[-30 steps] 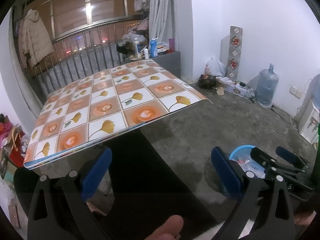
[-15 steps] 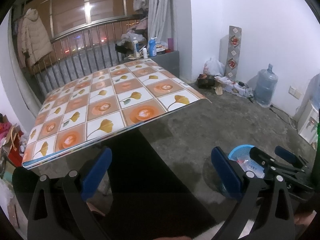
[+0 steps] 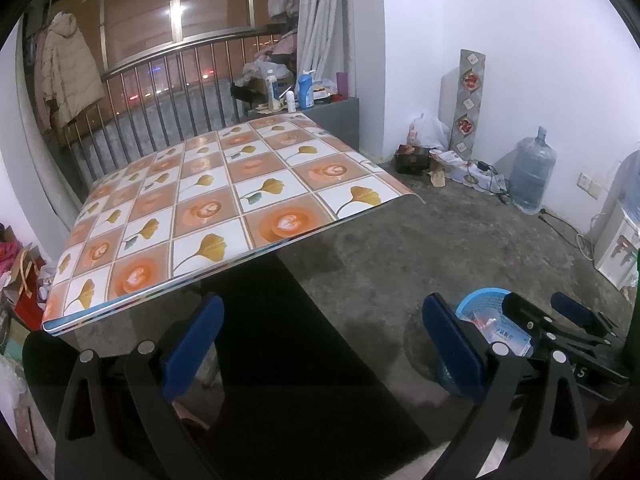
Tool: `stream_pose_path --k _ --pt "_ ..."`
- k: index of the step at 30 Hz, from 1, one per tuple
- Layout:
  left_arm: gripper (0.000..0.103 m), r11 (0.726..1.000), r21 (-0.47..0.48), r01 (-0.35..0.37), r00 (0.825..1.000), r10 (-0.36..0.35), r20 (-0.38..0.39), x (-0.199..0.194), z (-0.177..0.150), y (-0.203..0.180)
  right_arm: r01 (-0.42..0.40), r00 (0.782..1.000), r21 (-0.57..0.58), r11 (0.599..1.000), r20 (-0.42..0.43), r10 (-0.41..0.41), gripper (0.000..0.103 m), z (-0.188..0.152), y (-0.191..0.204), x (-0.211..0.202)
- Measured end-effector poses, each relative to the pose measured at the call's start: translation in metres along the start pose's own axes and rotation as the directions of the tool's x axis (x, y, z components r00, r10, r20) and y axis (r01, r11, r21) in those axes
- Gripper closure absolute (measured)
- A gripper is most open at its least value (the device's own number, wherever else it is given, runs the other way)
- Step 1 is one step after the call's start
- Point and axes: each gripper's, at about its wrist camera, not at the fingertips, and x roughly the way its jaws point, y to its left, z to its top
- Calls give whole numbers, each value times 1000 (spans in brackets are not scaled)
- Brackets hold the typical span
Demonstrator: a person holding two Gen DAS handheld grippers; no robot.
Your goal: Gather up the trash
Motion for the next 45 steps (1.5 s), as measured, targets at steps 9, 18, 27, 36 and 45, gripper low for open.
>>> stream_pose_path --k 9,18,27,36,45 --pt "5 1000 1 -3 1000 3 5 0 -1 -3 -1 1000 -1 1000 -1 1 8 0 0 0" --pt "5 1000 2 -10 1000 10 3 0 0 -4 -1 1000 -1 1000 -1 1 8 0 0 0" --pt "5 1000 1 -7 1000 7 3 0 0 -5 1 1000 -1 1000 0 -1 8 0 0 0" --pt "5 1000 0 -6 1000 6 3 0 -1 -4 -1 1000 -2 1000 -2 1 8 0 3 1" --pt "5 1000 0 -5 1000 5 2 0 -1 -3 -1 1000 -1 1000 -3 1 8 0 3 1"
